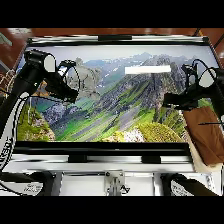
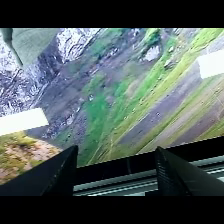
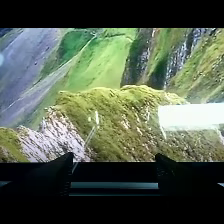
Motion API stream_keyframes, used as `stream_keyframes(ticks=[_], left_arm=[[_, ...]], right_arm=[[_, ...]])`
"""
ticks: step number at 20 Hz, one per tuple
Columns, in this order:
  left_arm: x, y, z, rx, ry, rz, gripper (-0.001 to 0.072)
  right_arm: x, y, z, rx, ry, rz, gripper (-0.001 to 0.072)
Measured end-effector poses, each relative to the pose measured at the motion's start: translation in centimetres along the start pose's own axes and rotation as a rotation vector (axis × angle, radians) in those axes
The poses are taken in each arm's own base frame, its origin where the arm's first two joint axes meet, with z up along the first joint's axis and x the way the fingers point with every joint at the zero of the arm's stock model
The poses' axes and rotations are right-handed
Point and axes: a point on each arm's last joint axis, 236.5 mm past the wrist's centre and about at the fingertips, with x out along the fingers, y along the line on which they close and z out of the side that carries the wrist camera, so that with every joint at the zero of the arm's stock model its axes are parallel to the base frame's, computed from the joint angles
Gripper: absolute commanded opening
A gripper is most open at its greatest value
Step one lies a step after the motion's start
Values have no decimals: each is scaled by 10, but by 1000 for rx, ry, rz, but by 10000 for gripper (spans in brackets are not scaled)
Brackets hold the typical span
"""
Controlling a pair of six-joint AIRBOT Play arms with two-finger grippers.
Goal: Fold the shirts.
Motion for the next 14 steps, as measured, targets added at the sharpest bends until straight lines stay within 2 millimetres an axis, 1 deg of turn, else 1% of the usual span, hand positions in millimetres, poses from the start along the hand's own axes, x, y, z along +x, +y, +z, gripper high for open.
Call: stream_keyframes(ticks=[9, 11, 14], left_arm=[[0, 0, 1, 0, -3, 0, 579], [1, 0, 8, 0, -34, -1, 579], [-1, -7, 28, 1, -116, -24, 579]], right_arm=[[0, 0, 2, 0, -9, 1, 633], [0, 1, 6, 0, -26, 3, 633], [0, 1, 10, 0, -40, 4, 634]])
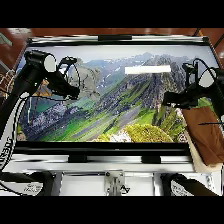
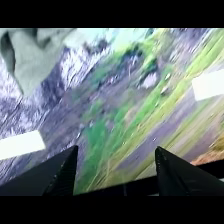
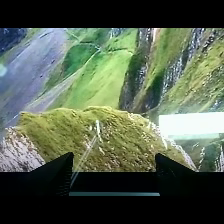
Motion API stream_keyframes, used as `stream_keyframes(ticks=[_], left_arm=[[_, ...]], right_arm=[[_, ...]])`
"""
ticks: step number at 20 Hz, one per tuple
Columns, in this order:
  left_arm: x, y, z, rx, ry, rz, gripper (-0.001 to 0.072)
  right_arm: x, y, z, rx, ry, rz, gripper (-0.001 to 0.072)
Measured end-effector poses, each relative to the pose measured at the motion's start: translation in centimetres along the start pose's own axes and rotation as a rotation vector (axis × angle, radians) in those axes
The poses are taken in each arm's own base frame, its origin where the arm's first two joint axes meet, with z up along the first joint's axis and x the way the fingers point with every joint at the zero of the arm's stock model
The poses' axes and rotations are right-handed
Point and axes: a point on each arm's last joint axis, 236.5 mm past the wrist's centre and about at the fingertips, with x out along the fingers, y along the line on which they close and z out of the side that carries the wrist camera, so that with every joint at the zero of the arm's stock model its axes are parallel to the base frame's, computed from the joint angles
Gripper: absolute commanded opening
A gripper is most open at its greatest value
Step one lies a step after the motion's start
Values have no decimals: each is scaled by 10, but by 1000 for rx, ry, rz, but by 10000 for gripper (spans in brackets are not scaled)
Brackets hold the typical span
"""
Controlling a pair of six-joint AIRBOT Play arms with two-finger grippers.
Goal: Fold the shirts.
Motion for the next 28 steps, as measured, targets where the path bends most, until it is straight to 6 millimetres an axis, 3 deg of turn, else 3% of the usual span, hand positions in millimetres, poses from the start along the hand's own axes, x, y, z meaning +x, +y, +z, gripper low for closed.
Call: stream_keyframes(ticks=[3, 4, 5, 8, 12, 16, 19, 20, 23, 24, 26, 28], left_arm=[[-1, -5, 23, -3, -98, -20, 590], [-2, -4, 34, -9, -142, -22, 684], [-3, -1, 47, -31, -196, -21, 696], [3, 24, 80, -118, -315, -4, 697], [48, 54, 94, -189, -311, -17, 697], [105, 58, 95, -199, -253, -43, 697], [134, 61, 97, -204, -244, -45, 694], [141, 61, 98, -204, -243, -46, 651], [153, 63, 102, -207, -255, -44, 147], [155, 64, 102, -209, -258, -44, 34], [154, 62, 103, -214, -254, -53, 31], [141, 59, 105, -201, -259, -60, 30]], right_arm=[[0, 0, 3, -1, -12, -2, 633], [0, -1, 4, -2, -16, -6, 633], [0, -2, 6, -3, -24, -11, 633], [0, -2, 10, -4, -41, -8, 634], [0, 4, 11, -8, -49, 17, 633], [0, 7, 14, -12, -58, 29, 633], [-1, 8, 16, -12, -68, 32, 633], [-1, 8, 17, -12, -71, 33, 634], [-1, 8, 18, -12, -76, 34, 633], [-1, 8, 19, -11, -80, 34, 633], [-1, 10, 19, -10, -82, 39, 633], [-3, 12, 21, -9, -93, 49, 633]])
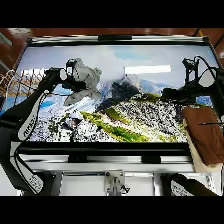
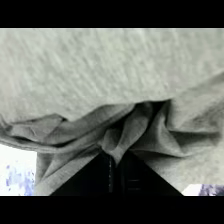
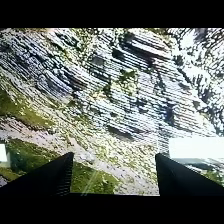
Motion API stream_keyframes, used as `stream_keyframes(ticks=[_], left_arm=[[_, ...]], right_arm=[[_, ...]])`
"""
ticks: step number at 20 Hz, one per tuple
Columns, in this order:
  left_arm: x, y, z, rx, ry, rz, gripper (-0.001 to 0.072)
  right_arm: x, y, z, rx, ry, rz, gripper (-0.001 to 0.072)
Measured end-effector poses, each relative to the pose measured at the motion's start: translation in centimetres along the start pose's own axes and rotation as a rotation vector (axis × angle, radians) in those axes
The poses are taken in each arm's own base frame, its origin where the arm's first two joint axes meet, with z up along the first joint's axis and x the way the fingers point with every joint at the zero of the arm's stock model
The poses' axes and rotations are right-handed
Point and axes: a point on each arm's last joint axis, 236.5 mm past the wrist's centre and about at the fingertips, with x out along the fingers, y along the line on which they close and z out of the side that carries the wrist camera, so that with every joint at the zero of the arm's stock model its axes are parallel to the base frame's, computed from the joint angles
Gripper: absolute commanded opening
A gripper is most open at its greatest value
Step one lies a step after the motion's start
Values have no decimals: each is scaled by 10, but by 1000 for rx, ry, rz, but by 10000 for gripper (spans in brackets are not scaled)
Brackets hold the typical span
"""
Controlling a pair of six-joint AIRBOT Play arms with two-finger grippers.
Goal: Fold the shirts.
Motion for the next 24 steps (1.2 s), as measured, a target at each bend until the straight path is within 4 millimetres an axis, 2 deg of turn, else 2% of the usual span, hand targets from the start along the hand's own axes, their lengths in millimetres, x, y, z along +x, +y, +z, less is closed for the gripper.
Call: stream_keyframes(ticks=[1, 3, 5, 8, 9, 11, 12, 14, 17, 18, 19, 20, 22, 24], left_arm=[[-14, -4, 9, 21, -22, -6, 30], [-54, -17, 33, 73, -98, -20, 30], [-110, -38, 58, 128, -203, -45, 30], [-195, -87, 74, 209, -341, -112, 30], [-216, -105, 72, 239, -367, -136, 30], [-245, -145, 57, 304, -375, -192, 30], [-251, -163, 47, 332, -365, -218, 30], [-250, -206, 18, 385, -312, -276, 30], [-232, -269, -32, 433, -224, -359, 35], [-224, -287, -47, 441, -202, -380, 191], [-217, -304, -60, 447, -183, -401, 468], [-212, -318, -70, 447, -176, -420, 619], [-205, -327, -80, 441, -153, -428, 618], [-203, -310, -74, 405, -132, -405, 617]], right_arm=[[-3, 0, 1, 0, -11, 2, 633], [-19, 1, 13, 5, -71, 8, 633], [-49, -3, 31, 15, -171, 6, 633], [-120, -12, 60, 35, -370, -5, 633], [-146, -16, 66, 39, -435, -15, 633], [-200, -21, 72, 43, -566, -41, 633], [-224, -23, 71, 43, -624, -57, 633], [-266, -25, 65, 39, -721, -87, 633], [-302, -29, 51, 43, -797, -133, 634], [-309, -33, 46, 50, -806, -156, 633], [-313, -37, 42, 58, -808, -175, 633], [-316, -41, 38, 69, -807, -191, 633], [-315, -47, 30, 80, -782, -218, 633], [-306, -52, 22, 82, -728, -239, 633]])
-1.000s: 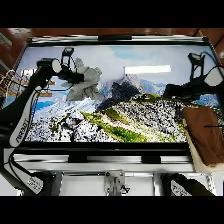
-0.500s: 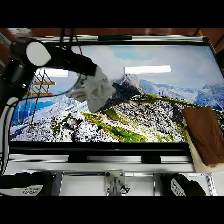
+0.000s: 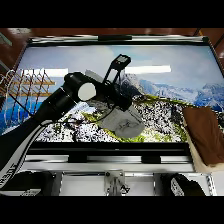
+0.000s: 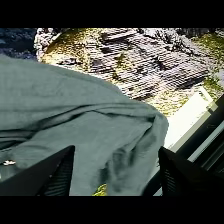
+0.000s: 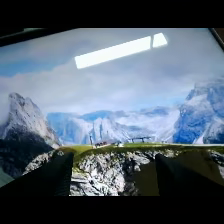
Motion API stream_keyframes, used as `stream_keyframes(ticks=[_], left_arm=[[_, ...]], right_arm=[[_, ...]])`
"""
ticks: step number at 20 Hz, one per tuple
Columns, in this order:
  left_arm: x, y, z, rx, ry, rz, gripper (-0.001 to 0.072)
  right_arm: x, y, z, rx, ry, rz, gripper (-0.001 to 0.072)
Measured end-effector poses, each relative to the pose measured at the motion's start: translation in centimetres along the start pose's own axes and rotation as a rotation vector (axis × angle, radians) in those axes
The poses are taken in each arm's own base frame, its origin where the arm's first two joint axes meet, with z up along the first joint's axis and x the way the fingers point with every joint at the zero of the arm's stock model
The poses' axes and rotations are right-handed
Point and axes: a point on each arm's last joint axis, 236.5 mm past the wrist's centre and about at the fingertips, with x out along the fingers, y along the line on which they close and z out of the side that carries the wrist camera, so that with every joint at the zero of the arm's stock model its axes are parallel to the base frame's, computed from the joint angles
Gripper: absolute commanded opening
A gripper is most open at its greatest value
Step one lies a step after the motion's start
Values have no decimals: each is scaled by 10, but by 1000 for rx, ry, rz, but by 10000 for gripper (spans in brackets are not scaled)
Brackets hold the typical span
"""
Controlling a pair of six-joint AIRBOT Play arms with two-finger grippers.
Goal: Fold the shirts.
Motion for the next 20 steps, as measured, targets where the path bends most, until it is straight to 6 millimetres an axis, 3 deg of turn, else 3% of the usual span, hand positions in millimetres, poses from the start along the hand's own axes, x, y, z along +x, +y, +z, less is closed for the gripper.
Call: stream_keyframes(ticks=[2, 4, 7, 9, 11, 14, 17, 20], left_arm=[[-14, 43, -3, -64, 32, 57, 614], [-32, 103, -15, -161, 85, 133, 614], [-52, 189, -58, -347, 180, 221, 615], [-54, 225, -88, -467, 220, 231, 616], [-45, 251, -115, -571, 235, 228, 615], [-18, 270, -131, -664, 215, 200, 616], [13, 282, -128, -720, 149, 176, 615], [40, 291, -122, -754, 87, 170, 614]], right_arm=[[11, -3, -22, -30, 107, -12, 633], [27, 2, -54, -56, 251, 10, 633], [55, 35, -115, -55, 476, 160, 633], [70, 61, -157, -21, 603, 278, 633], [81, 84, -192, 32, 693, 381, 634], [93, 103, -232, 113, 780, 459, 633], [100, 111, -255, 170, 826, 487, 633], [105, 115, -263, 203, 834, 493, 633]])
